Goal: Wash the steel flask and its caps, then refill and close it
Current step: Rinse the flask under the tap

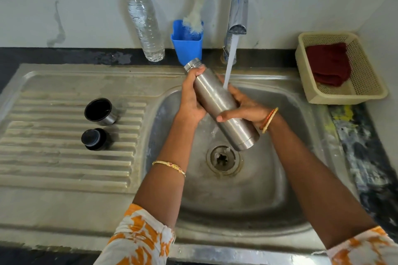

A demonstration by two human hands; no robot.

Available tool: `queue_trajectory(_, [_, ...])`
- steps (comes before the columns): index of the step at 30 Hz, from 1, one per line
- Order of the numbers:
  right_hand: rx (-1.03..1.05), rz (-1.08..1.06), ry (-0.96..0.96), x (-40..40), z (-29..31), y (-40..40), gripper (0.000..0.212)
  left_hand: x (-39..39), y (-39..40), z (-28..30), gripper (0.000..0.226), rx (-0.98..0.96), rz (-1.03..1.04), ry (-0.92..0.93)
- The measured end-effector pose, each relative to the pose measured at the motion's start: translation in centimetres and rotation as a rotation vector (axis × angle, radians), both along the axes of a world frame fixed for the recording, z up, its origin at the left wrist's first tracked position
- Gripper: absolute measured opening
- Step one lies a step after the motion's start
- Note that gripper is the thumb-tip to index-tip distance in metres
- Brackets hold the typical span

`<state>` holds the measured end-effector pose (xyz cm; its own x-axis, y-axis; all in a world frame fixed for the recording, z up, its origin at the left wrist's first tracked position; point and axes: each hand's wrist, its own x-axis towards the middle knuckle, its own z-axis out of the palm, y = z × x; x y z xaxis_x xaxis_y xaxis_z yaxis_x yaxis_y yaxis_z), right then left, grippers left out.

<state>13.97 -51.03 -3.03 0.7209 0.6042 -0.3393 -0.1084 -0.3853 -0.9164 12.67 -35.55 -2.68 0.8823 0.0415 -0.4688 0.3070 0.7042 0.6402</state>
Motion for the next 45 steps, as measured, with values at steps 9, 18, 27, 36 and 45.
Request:
queue_trajectory(9, [-0.391,-0.02,-0.853,-2.6,-0.8,3.4,0.108,0.1,-1.8,-1.4,0.063,0.18,0.056,0.091])
queue_trajectory(18, [-0.208,-0.035,-0.587,-1.7,1.4,4.2,0.057,-1.4,-0.9,-0.3,0.031,0.086,-0.003,-0.085])
queue_trajectory(27, [0.003,0.012,-0.7,-2.1,0.7,4.4,0.06,-0.1,0.4,0.0,0.031,-0.011,0.052,-0.165])
queue_trajectory(36, [0.243,-0.002,0.253,-1.0,-1.0,-0.9,0.092,0.1,1.3,-1.4,0.068,-0.068,0.161,-0.086])
queue_trajectory(45, [0.483,-0.915,0.725,-1.9,-2.9,0.0,0.032,-3.2,0.4,-2.2,0.108,-0.094,0.122,-0.215])
